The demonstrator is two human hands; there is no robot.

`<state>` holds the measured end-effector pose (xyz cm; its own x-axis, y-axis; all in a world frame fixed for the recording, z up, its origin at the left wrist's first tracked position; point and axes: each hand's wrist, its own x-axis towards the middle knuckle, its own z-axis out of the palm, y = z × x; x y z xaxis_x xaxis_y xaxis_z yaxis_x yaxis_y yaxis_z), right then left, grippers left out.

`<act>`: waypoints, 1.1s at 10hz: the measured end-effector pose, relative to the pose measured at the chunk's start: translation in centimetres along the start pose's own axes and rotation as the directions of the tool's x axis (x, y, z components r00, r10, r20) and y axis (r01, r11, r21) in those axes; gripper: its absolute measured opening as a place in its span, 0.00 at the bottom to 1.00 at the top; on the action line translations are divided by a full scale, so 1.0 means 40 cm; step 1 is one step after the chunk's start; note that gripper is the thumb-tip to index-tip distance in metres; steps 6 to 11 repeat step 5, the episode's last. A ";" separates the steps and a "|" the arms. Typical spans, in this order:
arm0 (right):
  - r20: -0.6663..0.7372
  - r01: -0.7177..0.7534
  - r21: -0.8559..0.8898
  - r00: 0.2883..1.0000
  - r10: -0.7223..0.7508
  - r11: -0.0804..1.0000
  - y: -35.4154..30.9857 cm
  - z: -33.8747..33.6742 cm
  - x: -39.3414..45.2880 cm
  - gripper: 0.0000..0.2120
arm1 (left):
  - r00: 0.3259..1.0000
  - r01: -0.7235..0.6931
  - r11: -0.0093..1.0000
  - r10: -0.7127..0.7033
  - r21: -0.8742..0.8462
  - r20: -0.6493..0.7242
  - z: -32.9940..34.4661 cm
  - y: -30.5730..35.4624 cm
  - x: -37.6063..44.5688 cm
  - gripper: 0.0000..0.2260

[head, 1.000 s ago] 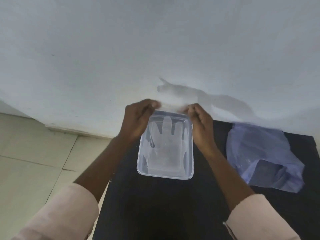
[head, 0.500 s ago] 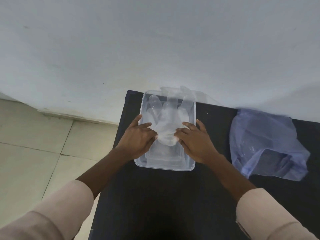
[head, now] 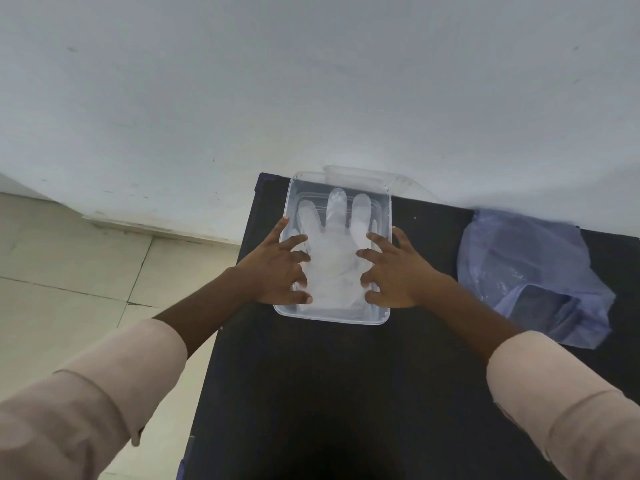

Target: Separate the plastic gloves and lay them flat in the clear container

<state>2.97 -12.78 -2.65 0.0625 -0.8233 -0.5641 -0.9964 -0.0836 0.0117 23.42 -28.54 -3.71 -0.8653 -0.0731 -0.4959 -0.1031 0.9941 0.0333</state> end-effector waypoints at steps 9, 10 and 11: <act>-0.320 -0.148 0.265 0.918 0.232 0.953 -0.048 -0.103 -0.074 0.18 | 0.944 -0.022 0.838 -0.162 -0.545 -0.287 -0.111 0.019 0.000 0.16; -0.320 -0.148 0.265 0.918 0.232 0.953 -0.048 -0.103 -0.074 0.18 | 0.944 -0.022 0.838 -0.162 -0.545 -0.287 -0.111 0.019 0.000 0.16; -0.320 -0.148 0.265 0.918 0.232 0.953 -0.048 -0.103 -0.074 0.18 | 0.944 -0.022 0.838 -0.162 -0.545 -0.287 -0.111 0.019 0.000 0.16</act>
